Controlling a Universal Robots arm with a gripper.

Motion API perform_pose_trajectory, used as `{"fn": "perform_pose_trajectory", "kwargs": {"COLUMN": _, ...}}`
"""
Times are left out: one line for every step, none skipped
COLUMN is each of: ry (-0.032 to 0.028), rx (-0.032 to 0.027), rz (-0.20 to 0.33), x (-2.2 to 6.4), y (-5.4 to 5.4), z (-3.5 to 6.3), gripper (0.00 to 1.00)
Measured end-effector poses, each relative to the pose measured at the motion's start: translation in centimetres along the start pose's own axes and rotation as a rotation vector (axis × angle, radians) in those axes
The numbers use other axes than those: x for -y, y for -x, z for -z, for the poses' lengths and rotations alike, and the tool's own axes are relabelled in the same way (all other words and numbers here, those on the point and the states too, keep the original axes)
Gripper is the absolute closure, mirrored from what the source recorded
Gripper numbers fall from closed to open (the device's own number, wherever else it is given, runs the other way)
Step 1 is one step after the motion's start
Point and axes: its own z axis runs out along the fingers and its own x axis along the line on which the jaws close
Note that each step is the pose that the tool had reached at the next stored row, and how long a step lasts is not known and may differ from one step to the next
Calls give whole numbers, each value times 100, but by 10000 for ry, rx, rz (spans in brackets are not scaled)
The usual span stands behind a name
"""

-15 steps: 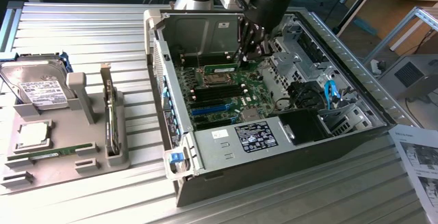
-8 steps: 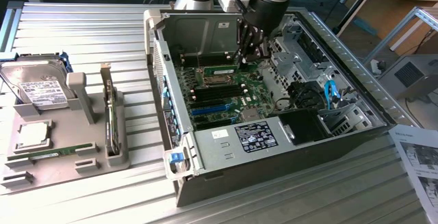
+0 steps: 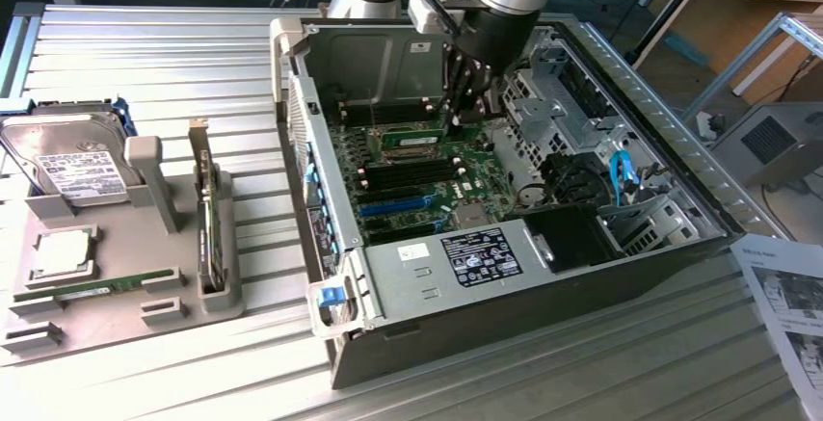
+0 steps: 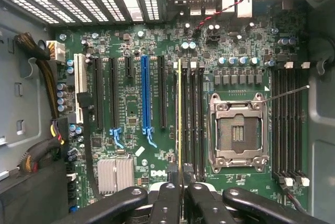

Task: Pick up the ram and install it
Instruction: 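Insert the ram into the slot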

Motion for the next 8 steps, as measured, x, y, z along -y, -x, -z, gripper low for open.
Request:
{"fn": "perform_pose_trajectory", "kwargs": {"ry": 0, "rx": 0, "rz": 0, "x": 0, "y": 0, "z": -8, "gripper": 88}}
{"fn": "perform_pose_trajectory", "kwargs": {"ry": 0, "rx": 0, "rz": 0, "x": 0, "y": 0, "z": -24, "gripper": 88}}
{"fn": "perform_pose_trajectory", "kwargs": {"ry": 0, "rx": 0, "rz": 0, "x": 0, "y": 0, "z": -31, "gripper": 88}}
{"fn": "perform_pose_trajectory", "kwargs": {"ry": 0, "rx": 0, "rz": 0, "x": 0, "y": 0, "z": -37, "gripper": 88}}
{"fn": "perform_pose_trajectory", "kwargs": {"ry": 0, "rx": 1, "rz": 0, "x": 0, "y": 1, "z": -46, "gripper": 88}}
{"fn": "perform_pose_trajectory", "kwargs": {"ry": 0, "rx": 0, "rz": 0, "x": 1, "y": 1, "z": -55, "gripper": 88}}
{"fn": "perform_pose_trajectory", "kwargs": {"ry": 0, "rx": 0, "rz": 0, "x": 1, "y": 1, "z": -68, "gripper": 88}}
{"fn": "perform_pose_trajectory", "kwargs": {"ry": 0, "rx": 0, "rz": 0, "x": 1, "y": 1, "z": -81, "gripper": 88}}
